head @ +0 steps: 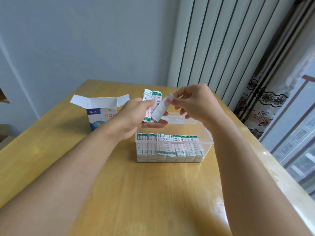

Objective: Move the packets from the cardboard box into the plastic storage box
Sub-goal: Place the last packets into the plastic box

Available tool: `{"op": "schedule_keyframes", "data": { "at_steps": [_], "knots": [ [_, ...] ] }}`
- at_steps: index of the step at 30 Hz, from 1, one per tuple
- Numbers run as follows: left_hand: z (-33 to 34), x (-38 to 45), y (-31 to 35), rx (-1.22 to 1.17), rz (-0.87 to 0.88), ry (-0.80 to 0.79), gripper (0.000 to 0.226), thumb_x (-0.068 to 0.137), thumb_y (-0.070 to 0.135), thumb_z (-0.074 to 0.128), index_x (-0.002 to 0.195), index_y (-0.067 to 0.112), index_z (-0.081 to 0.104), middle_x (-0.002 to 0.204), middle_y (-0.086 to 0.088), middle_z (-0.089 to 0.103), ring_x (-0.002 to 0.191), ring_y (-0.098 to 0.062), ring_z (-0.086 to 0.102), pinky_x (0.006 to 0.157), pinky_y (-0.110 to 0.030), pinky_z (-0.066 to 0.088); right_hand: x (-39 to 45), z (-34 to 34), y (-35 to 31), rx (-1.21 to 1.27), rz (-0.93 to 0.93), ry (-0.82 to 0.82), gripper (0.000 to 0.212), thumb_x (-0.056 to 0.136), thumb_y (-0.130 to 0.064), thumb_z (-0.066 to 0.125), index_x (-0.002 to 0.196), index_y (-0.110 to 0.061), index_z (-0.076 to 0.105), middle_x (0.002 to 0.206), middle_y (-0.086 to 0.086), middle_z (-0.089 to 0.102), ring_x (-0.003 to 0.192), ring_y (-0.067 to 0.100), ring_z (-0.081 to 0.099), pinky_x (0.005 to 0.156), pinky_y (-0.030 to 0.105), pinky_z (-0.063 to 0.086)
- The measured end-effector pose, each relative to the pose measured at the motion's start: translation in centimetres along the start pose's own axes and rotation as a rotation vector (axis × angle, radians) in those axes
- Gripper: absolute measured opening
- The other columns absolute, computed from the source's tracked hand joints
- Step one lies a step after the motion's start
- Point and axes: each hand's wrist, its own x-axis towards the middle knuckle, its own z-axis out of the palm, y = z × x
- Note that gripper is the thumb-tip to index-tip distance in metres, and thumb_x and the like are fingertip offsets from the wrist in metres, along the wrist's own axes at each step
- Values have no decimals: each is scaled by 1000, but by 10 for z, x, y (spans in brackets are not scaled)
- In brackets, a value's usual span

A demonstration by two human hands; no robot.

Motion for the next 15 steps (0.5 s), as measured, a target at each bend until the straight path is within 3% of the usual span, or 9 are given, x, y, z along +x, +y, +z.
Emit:
{"op": "schedule_keyframes", "data": {
  "at_steps": [5,9,12,15],
  "knots": [
    [-1,2,-4,-9,8,40,22,105,22,51,113,2,58,103,-19,76,85,-36,76,68,-35,64,-3,-5,-14,278,-134,146,13,91,-26,76,95,-14,75,79,0,78,66,18,75,53,31,56],
    [-3,3,-3,-66,-7,61,22,107,17,49,115,0,60,105,-21,75,79,-34,76,64,-34,63,-9,-4,-22,344,-155,35,27,77,-35,85,89,-11,77,79,3,78,74,20,77,69,35,63],
    [-4,4,-4,-46,-3,84,18,107,13,49,118,4,59,107,-21,74,80,-34,76,63,-34,63,-5,0,-12,308,-93,15,18,79,-17,87,91,-12,75,80,4,79,74,22,78,79,40,64],
    [-6,6,-4,-16,45,158,24,107,12,47,128,3,56,98,-17,73,75,-29,76,61,-32,62,1,-1,-3,272,-2,24,20,85,-4,80,98,-11,66,84,6,77,75,22,78,79,42,64]
  ]
}}
